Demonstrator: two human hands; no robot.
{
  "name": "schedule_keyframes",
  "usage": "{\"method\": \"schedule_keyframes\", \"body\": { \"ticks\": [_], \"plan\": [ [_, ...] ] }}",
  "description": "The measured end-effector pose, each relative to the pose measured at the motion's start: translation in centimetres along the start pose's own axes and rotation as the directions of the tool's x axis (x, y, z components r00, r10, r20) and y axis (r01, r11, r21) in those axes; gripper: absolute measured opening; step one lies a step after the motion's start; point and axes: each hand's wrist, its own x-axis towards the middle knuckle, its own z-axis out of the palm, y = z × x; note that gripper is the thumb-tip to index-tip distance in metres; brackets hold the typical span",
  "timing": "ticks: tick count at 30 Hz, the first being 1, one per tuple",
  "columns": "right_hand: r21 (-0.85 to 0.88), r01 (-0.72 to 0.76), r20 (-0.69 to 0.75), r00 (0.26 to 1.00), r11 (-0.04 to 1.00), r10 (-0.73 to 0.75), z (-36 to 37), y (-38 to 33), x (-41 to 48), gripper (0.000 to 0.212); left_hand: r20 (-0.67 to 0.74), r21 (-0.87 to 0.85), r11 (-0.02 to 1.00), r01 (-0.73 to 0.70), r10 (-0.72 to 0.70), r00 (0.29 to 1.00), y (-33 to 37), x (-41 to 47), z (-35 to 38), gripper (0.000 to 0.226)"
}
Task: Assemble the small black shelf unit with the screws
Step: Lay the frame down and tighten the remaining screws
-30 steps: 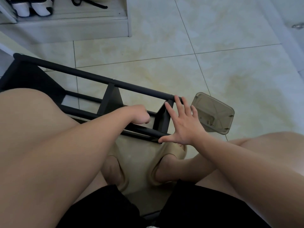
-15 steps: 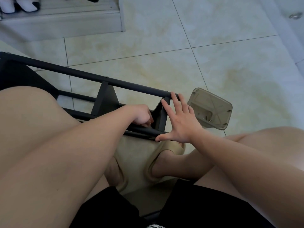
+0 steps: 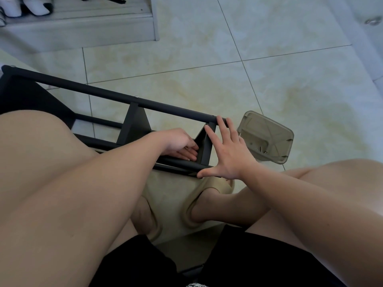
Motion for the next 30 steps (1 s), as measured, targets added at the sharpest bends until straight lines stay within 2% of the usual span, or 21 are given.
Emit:
{"method": "schedule_keyframes", "body": {
  "ticks": [4, 10, 16, 18, 20, 23, 26, 30],
  "plan": [
    [0.000, -0.005, 0.004, 1.000, 1.000, 0.005, -0.1, -0.1, -0.1, 0.141, 0.076, -0.087, 0.995, 0.045, -0.038, 0.996, 0.2, -0.1, -0.4, 0.042],
    [-0.001, -0.006, 0.001, 1.000, 1.000, 0.006, 0.0, -0.1, -0.1, 0.141, 0.078, -0.068, 0.997, 0.026, -0.021, 0.997, -0.3, 0.1, -0.7, 0.030],
    [0.011, -0.007, 0.002, 1.000, 1.000, 0.007, 0.0, -0.1, 0.0, 0.140, 0.037, 0.222, 0.974, -0.031, 0.023, 0.999, -0.5, 0.6, -0.2, 0.018],
    [0.017, -0.007, 0.001, 1.000, 1.000, 0.007, 0.0, -0.1, -0.1, 0.140, 0.002, 0.416, 0.907, -0.070, 0.076, 0.997, -0.4, 0.8, 0.2, 0.017],
    [0.020, -0.007, 0.001, 1.000, 1.000, 0.007, -0.1, -0.1, -0.1, 0.140, -0.012, 0.529, 0.843, -0.095, 0.120, 0.993, -0.3, 0.9, 0.6, 0.017],
    [0.021, -0.010, -0.004, 1.000, 1.000, 0.010, -0.1, -0.1, -0.1, 0.139, -0.001, 0.540, 0.834, -0.110, 0.132, 0.991, -0.2, 1.0, 0.8, 0.018],
    [0.017, -0.010, -0.001, 1.000, 1.000, 0.010, -0.2, -0.1, -0.1, 0.139, 0.002, 0.547, 0.831, -0.098, 0.115, 0.993, 0.0, 1.2, 0.9, 0.027],
    [0.020, -0.013, -0.001, 1.000, 1.000, 0.013, -0.3, -0.2, -0.2, 0.138, -0.016, 0.504, 0.861, -0.069, 0.090, 0.996, 0.0, 1.3, 1.2, 0.018]
  ]
}}
